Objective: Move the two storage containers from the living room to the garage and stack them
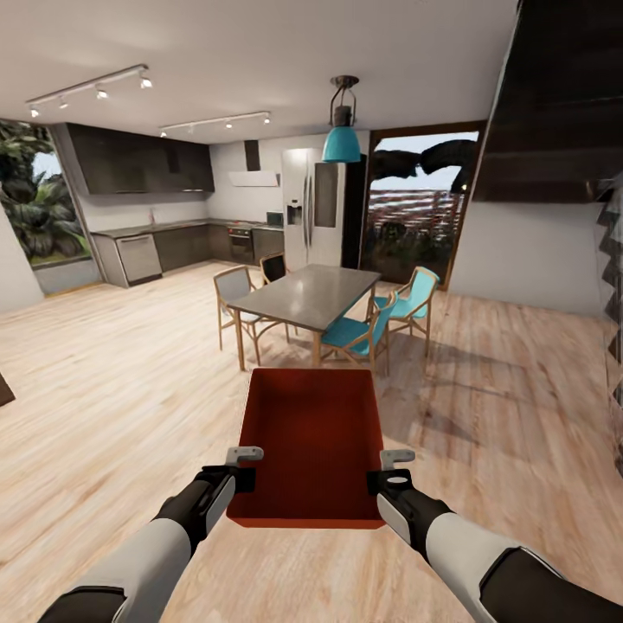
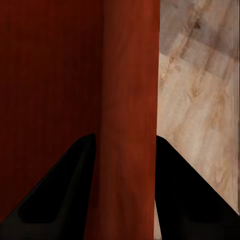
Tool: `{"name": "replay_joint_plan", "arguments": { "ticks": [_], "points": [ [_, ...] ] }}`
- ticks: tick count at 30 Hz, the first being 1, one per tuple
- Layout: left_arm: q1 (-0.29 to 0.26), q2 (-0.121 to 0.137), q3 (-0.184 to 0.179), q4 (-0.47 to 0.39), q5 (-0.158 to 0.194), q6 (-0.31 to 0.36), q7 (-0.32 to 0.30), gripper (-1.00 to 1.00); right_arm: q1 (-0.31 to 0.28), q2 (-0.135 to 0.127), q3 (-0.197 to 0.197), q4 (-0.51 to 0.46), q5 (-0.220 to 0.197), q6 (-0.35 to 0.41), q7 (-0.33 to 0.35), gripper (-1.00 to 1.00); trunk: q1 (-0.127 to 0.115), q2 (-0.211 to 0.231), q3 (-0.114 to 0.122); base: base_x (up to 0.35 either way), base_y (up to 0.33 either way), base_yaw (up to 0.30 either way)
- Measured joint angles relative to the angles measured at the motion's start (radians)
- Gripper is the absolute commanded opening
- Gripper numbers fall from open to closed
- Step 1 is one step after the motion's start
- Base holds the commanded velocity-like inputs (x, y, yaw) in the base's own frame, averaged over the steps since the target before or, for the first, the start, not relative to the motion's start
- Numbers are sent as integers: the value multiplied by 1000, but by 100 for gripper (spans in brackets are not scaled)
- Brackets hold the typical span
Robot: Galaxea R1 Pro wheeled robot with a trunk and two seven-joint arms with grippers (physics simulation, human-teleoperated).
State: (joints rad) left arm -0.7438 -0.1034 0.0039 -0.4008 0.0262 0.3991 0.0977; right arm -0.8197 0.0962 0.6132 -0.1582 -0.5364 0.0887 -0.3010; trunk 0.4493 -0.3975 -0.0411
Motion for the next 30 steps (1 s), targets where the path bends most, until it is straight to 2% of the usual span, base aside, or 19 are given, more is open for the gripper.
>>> {"name": "replay_joint_plan", "arguments": {
  "ticks": [30],
  "points": [
    [0,-1,2,0,-4,0,0,-100,0,-1,-1,0,1,0,1,-100,0,0,0,0,0,-288]
  ]
}}
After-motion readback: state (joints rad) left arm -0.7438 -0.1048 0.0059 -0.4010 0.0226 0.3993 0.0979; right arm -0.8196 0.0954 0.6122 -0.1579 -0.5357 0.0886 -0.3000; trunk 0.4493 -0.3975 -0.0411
